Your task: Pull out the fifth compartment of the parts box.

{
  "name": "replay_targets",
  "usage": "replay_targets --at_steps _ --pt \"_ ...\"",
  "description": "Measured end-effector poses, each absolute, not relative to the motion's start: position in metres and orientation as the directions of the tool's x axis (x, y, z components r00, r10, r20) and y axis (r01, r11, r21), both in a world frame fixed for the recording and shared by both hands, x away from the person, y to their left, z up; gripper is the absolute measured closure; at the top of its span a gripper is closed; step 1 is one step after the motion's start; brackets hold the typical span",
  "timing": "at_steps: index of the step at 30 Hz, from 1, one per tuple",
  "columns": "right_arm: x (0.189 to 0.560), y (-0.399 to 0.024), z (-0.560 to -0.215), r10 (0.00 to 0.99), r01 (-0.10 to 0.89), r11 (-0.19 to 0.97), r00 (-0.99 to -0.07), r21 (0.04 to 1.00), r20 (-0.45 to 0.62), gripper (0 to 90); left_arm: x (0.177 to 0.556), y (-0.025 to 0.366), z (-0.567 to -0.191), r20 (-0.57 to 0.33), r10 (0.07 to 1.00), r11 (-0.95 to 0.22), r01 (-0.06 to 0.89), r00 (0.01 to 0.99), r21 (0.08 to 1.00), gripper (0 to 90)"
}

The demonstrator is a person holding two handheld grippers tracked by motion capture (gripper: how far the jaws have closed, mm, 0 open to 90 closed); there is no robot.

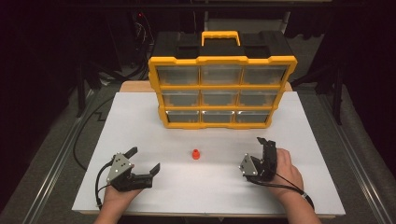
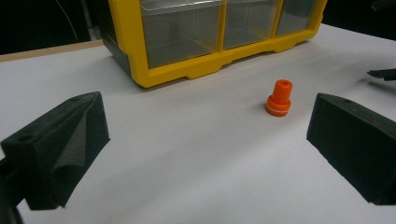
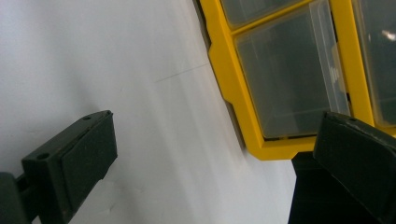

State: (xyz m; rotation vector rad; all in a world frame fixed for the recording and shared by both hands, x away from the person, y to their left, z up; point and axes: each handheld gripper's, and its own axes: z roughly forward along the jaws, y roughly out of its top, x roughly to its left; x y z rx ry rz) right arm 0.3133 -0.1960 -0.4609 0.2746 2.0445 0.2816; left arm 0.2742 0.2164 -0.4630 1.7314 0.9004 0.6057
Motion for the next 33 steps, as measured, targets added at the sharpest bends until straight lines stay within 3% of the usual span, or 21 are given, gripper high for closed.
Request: replay_targets --at_steps 12,33 --pt "0.309 -0.188 -0.463 0.191 0.022 0.979 -0.435 0.202 -0.880 0.2 0.274 0.214 -0.463 -0.009 0.804 -0.191 0.273 0.594 0.943 0.3" --pt "0.304 -0.175 -0.468 0.092 0.002 0.995 -0.401 0.099 -0.912 2.9 0.274 0.215 -0.463 -0.017 0.796 -0.186 0.271 0.605 0.945 0.3"
